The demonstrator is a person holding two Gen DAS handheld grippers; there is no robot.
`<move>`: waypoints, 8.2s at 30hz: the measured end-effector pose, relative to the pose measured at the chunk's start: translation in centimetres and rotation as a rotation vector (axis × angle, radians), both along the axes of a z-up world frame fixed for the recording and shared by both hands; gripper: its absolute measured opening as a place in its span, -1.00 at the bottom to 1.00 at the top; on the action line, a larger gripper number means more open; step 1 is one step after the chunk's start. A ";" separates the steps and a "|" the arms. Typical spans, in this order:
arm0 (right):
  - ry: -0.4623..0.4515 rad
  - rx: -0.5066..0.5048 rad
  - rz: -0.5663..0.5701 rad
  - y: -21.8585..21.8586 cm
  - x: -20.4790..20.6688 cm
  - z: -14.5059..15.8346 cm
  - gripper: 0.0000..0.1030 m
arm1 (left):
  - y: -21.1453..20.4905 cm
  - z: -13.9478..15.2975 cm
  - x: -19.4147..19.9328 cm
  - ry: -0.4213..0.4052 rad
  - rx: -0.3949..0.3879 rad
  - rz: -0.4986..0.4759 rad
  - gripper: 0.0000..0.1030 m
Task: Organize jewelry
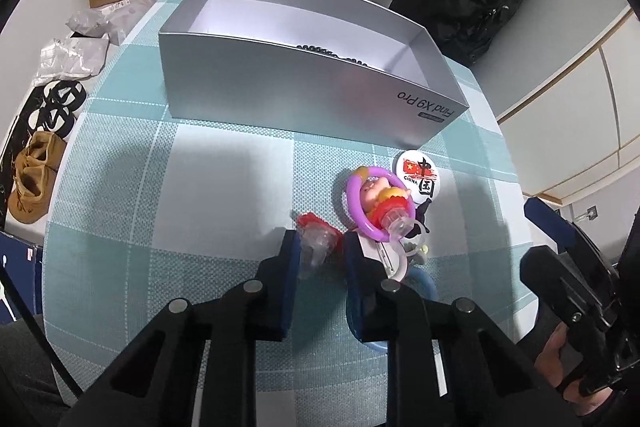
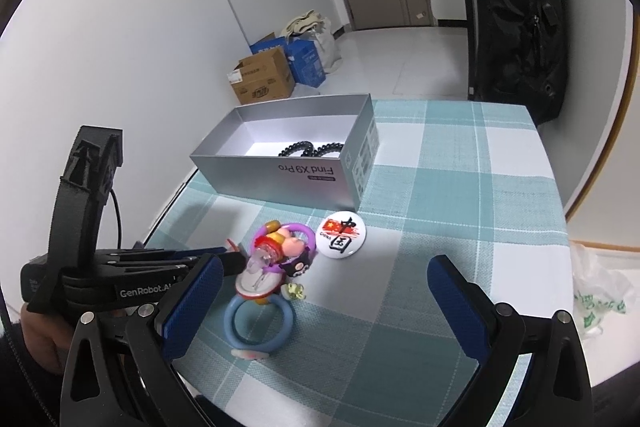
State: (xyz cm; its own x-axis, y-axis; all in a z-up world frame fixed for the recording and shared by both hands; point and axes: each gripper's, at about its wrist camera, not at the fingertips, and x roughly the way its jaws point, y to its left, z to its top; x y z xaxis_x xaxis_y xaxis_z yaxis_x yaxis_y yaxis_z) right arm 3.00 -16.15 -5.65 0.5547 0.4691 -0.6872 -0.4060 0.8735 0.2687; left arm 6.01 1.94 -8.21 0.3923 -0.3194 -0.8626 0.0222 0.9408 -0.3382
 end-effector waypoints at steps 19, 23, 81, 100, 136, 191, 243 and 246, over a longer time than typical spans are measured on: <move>0.042 0.013 0.070 1.1 0.0 -0.7 0.97 | 0.9 2.4 -0.6 -0.078 -0.054 0.026 -0.70; 0.052 0.033 0.107 1.8 -0.1 -0.8 0.86 | 1.3 3.1 -0.7 -0.109 -0.065 0.037 -0.70; -0.015 0.096 0.115 2.0 0.5 1.5 -0.71 | 1.0 -0.1 0.9 -0.038 -0.010 0.020 -0.33; -0.024 0.167 0.095 0.7 1.8 3.1 -0.71 | 2.2 3.6 0.0 -0.173 -0.093 0.048 -0.67; 0.079 0.182 0.104 3.3 14.6 0.9 -0.43 | 1.5 3.9 10.2 -0.164 -0.071 -0.034 -0.57; -0.014 0.167 -0.148 -6.5 1.1 3.2 0.98 | -4.0 1.6 -4.1 -0.021 0.093 0.000 0.27; 0.077 0.056 -0.092 -4.5 1.7 0.8 0.96 | -0.5 6.3 -3.9 -0.098 -0.026 -0.021 0.10; 0.087 -0.009 -0.039 -2.7 1.4 0.0 0.95 | 1.3 6.9 -3.6 -0.125 -0.024 0.019 0.10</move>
State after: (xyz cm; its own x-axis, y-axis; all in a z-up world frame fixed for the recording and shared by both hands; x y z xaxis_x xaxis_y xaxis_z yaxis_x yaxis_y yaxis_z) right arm 4.43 -18.86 -5.70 0.5101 0.4419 -0.7379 -0.3471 0.8907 0.2934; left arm 2.42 3.20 -1.34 0.5022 -0.3306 -0.7991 0.0478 0.9332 -0.3561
